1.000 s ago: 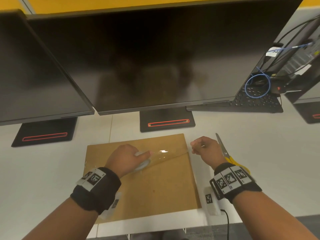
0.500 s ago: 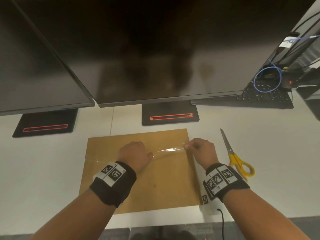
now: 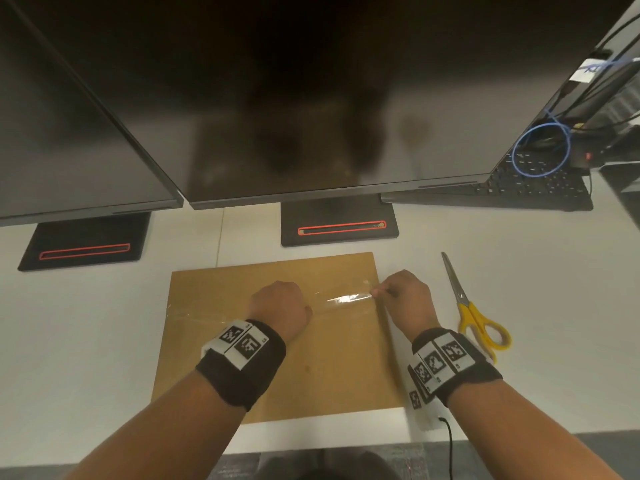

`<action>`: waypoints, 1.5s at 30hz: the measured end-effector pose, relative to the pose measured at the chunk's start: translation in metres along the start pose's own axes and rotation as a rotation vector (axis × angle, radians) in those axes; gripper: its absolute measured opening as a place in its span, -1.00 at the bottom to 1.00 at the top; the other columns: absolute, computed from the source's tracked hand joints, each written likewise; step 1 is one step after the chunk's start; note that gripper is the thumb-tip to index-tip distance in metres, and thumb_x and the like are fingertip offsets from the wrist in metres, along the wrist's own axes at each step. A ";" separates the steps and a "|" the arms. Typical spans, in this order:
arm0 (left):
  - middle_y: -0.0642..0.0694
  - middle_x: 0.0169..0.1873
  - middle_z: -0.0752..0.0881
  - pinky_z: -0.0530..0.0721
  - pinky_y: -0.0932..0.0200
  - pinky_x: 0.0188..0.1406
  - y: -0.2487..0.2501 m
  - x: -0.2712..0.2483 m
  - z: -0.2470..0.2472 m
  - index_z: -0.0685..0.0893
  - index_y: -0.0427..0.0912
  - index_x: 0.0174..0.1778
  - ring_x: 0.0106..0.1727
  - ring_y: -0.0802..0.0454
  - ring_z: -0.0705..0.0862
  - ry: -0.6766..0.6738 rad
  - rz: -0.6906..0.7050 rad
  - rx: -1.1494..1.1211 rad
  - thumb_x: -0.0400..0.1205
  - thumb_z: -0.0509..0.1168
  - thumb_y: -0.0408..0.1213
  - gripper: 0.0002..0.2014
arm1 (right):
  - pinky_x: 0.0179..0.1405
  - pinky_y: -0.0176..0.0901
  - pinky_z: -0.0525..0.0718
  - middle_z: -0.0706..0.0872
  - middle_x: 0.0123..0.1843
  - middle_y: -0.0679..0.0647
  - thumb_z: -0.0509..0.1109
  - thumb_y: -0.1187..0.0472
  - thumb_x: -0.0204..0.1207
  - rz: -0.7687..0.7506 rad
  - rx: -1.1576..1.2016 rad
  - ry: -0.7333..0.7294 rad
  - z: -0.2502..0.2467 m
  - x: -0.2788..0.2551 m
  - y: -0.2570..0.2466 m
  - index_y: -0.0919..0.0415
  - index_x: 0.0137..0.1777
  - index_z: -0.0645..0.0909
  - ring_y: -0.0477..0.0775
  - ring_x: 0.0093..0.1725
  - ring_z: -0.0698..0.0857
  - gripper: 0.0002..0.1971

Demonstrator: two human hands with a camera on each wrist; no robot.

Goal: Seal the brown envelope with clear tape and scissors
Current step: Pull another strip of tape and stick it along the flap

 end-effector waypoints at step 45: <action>-0.11 -0.03 0.72 0.51 0.17 -0.22 0.014 0.013 -0.001 0.67 -0.17 -0.01 -0.01 -0.09 0.71 -0.018 0.003 -0.044 0.61 0.26 -0.16 -0.82 | -0.11 -0.14 0.58 0.63 -0.04 0.18 0.31 0.37 0.49 -0.422 -0.160 -0.165 0.033 -0.034 -0.057 0.24 0.02 0.74 0.18 -0.11 0.62 -0.79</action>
Point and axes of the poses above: each hand's wrist, its own x-axis towards the middle knuckle, its own z-axis out of the palm, y = z × x, the point moved 3 cm from there along x, towards the middle knuckle
